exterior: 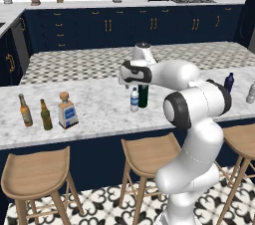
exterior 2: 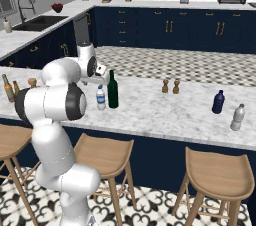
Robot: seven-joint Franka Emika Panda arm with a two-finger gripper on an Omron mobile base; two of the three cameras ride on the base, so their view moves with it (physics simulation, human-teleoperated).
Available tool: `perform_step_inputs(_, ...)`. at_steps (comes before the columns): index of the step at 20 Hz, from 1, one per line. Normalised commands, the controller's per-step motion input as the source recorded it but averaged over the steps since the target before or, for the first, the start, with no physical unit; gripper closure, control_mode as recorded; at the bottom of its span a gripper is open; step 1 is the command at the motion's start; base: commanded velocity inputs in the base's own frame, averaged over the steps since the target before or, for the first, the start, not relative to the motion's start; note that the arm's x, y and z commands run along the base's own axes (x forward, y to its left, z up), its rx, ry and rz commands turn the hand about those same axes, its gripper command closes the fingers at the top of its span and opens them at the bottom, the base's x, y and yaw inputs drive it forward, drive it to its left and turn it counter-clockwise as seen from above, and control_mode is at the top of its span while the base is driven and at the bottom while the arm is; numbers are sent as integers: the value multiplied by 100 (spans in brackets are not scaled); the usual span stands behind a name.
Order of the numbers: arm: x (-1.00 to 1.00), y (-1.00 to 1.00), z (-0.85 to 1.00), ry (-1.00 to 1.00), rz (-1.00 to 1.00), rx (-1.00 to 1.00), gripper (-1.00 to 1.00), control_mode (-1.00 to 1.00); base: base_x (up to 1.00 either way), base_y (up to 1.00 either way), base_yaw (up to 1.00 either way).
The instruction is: Move the plastic bottles in the middle to the plastics group, and the glass bottles in the middle to the glass group.
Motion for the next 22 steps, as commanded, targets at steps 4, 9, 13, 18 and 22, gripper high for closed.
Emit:
perform_step_inputs(4, 32, 0, -28, 0, 0, 0, -100, -100, 0, 0, 0)
perform_step_inputs(9, 41, 0, -31, 0, 0, 0, -100, -100, 0, 0, 0)
perform_step_inputs(13, 11, 0, -19, 0, 0, 0, -100, -100, 0, 0, 0)
perform_step_inputs(18, -6, 0, -1, 0, 0, 0, -100, -100, 0, 0, 0)
perform_step_inputs(22, 0, -2, 0, 0, 0, 0, -100, -100, 0, 0, 0)
